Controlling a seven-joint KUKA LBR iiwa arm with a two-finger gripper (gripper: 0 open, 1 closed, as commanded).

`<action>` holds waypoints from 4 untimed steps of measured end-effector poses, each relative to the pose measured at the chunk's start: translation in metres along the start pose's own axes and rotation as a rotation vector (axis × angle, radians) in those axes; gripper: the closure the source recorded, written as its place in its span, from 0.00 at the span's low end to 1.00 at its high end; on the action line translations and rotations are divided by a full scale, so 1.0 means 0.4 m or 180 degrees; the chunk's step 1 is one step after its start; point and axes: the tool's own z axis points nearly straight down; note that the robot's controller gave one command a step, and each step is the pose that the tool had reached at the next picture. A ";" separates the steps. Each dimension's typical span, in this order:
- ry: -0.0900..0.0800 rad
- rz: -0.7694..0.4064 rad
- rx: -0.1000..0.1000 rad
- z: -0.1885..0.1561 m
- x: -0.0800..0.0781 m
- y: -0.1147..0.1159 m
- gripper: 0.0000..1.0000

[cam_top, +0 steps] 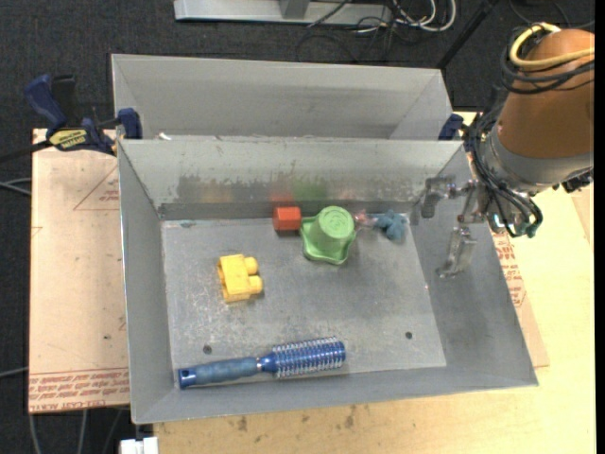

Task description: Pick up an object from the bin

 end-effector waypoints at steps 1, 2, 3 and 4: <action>-0.0013 0.0767 -0.0003 0.299 -0.159 0.046 0.00; -0.0006 0.0871 -0.0001 0.440 -0.195 0.032 0.00; 0.0001 0.1151 -0.0004 0.433 -0.203 -0.062 0.00; -0.0030 0.1146 0.0001 0.430 -0.207 -0.061 1.00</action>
Offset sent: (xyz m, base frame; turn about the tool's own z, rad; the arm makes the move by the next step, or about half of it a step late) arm 0.0628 0.0165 -0.1159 0.2436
